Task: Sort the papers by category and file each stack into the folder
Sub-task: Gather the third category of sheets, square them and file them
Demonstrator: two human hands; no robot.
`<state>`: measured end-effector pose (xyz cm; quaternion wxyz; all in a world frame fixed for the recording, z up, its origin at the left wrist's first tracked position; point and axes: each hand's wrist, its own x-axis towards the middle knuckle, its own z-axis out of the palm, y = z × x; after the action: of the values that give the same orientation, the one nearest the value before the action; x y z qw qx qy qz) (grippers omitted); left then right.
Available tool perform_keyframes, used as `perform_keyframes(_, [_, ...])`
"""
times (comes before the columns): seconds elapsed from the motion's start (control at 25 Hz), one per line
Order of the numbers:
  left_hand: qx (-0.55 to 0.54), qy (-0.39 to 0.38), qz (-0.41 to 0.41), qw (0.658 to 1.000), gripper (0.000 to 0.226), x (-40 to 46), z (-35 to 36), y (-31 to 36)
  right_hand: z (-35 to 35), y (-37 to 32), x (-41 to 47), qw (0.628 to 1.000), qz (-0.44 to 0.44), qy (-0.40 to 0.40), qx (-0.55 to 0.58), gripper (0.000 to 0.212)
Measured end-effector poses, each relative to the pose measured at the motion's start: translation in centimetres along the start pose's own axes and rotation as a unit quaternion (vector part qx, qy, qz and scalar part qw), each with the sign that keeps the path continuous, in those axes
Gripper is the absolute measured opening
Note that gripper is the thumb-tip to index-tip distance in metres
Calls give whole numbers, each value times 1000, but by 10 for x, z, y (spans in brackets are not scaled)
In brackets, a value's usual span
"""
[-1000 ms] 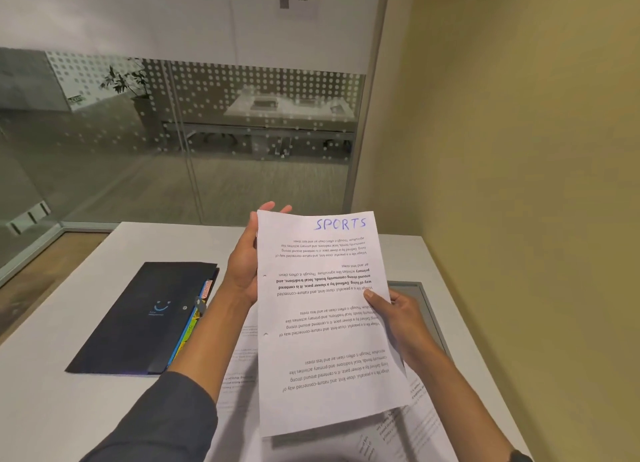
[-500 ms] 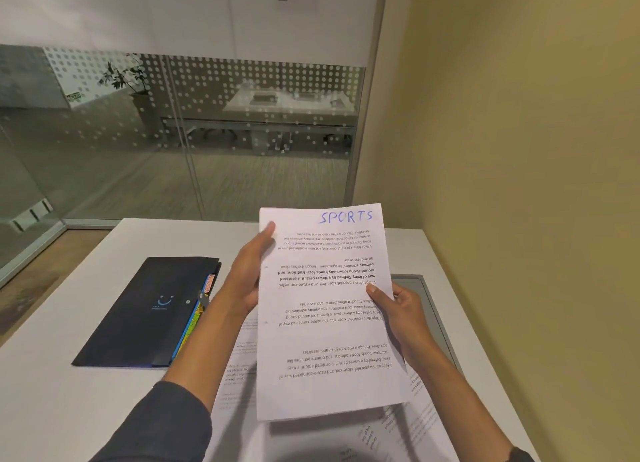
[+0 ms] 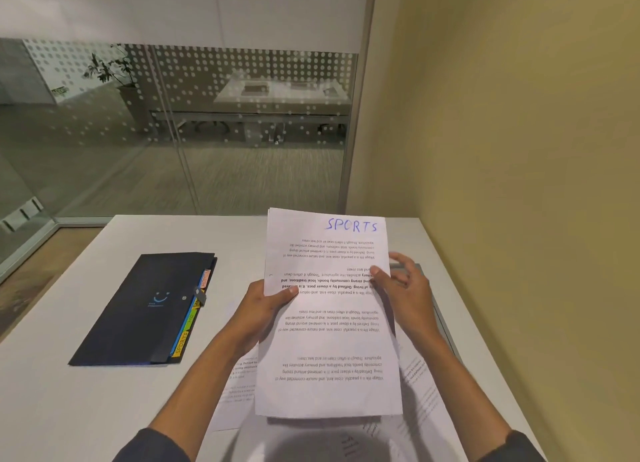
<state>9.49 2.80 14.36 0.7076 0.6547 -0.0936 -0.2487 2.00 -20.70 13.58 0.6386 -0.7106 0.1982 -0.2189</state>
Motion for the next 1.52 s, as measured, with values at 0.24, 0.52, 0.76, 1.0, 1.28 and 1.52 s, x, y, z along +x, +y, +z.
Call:
perform_keyframes(0.24, [38,-34,-6,999,22,-12,0,-5,-9,-38,32,981,-134,54,-129,50])
perform_keyframes(0.52, [6,-8,-10,1000,19,-15,-1,-8,-9,-32,34,905,-281,62,-312,26])
perform_keyframes(0.76, [-2,2,-18,1000,18,-19,-3,-10,-4,-24,26,808,-389,93,-433,32])
perform_keyframes(1.0, [13,9,-5,1000,15,-26,-2,-13,-2,-37,11,914,-303,62,-261,31])
perform_keyframes(1.28, [16,38,12,999,18,-31,2,-20,7,-24,-8,914,-314,64,-250,20])
perform_keyframes(1.52, [10,26,9,1000,17,-33,3,-22,10,-10,-3,825,-425,74,-366,25])
